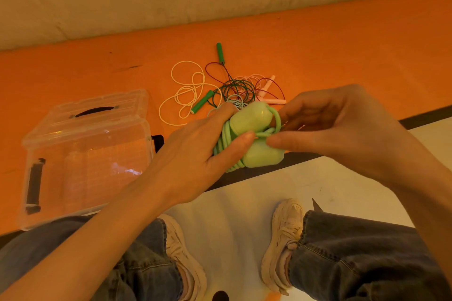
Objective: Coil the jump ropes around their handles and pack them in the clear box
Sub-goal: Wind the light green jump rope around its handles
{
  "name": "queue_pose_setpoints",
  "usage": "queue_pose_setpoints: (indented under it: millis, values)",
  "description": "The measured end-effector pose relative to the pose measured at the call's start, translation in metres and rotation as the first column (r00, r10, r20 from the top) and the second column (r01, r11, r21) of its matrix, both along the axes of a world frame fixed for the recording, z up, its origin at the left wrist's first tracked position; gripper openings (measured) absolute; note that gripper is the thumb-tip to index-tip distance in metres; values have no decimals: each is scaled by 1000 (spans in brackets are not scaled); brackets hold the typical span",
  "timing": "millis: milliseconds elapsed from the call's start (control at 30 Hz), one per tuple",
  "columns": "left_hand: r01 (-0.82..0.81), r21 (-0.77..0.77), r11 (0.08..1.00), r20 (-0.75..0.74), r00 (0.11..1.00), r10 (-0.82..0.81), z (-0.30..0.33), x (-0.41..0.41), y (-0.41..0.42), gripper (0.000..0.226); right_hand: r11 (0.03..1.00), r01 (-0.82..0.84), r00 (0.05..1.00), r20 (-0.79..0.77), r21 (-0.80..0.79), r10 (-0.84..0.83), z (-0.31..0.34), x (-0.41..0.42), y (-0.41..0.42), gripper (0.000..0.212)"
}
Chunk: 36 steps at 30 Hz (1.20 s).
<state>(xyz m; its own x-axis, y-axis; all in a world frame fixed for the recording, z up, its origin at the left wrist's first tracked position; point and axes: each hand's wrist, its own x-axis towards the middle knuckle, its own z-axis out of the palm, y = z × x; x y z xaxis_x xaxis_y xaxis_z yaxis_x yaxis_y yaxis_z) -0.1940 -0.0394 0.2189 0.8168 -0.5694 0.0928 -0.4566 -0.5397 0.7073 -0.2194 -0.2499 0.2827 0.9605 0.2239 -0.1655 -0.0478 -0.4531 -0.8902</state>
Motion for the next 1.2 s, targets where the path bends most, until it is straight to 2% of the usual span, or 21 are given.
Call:
queue_pose_setpoints:
  millis: [200,333,467,567,667,800,967,1067,1200]
  values:
    - [-18,16,1000,-36,999,18,-2,-5,-3,38,994,-70,995,63,-84,76,-2,1,-2,35]
    - [-30,37,999,-54,998,32,-4,-7,-4,38,992,-81,995,54,-98,87,-5,2,-2,26]
    - [-51,-38,998,-123,991,46,-3,-7,-6,43,981,-18,978,202,-192,58,-9,2,2,28]
    - [-63,-82,995,-174,984,48,0,-7,-6,45,995,21,981,193,-95,-3,-11,0,4,23]
    - [-67,-142,988,-229,973,34,3,-7,-7,46,997,72,985,153,42,-77,-10,0,6,29]
    - [-83,-120,989,-234,971,53,4,-6,-4,45,995,76,990,114,60,-83,-6,0,8,34]
    - [-88,-56,995,-228,971,73,3,-7,-4,45,995,66,993,92,74,-73,-3,2,9,55]
    - [-102,-86,991,-230,970,80,5,-6,-3,48,989,91,986,132,116,-106,-3,0,13,48]
    - [-96,-102,990,-230,971,71,8,-6,-4,53,975,136,982,109,176,-157,-3,0,14,40]
